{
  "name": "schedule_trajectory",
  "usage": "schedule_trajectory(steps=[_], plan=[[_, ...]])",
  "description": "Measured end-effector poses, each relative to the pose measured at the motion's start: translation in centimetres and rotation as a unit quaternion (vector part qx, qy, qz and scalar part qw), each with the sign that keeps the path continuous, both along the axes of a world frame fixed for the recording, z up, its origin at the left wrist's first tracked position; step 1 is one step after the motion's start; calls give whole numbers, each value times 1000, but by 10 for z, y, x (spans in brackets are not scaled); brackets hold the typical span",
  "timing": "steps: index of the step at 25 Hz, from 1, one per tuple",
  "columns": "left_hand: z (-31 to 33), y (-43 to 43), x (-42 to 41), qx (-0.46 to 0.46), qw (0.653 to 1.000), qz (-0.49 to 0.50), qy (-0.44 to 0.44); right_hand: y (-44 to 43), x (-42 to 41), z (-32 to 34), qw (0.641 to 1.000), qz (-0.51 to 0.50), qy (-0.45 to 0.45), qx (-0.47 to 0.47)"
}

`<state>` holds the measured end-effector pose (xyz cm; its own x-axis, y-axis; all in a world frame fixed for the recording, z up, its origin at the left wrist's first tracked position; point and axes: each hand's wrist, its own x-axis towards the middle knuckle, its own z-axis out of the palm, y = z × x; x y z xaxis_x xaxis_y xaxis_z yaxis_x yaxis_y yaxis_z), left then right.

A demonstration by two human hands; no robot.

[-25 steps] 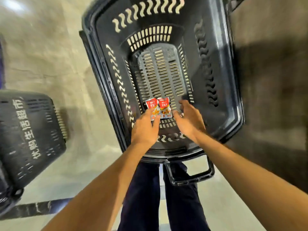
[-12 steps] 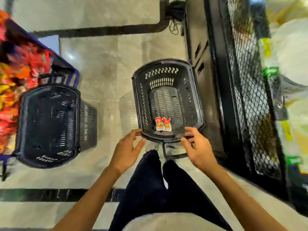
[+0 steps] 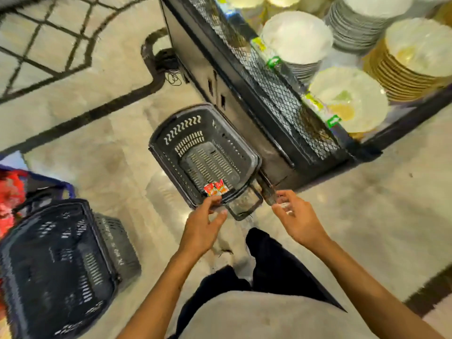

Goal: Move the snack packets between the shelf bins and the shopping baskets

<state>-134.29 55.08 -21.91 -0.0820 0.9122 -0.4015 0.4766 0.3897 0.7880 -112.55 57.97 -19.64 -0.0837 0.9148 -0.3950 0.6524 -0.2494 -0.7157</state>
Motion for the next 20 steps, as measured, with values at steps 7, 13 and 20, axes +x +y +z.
schedule_trajectory(steps=[7,13,20], plan=[[11,-19,93,13,952,-301,-45,-169,49,-3,952,-302,-8,-55],[16,-44,231,-28,855,-514,-63,-274,100,-7,849,-524,0,-69],[11,-90,406,-52,756,-649,-64,-341,213,4,740,-671,14,-56]])
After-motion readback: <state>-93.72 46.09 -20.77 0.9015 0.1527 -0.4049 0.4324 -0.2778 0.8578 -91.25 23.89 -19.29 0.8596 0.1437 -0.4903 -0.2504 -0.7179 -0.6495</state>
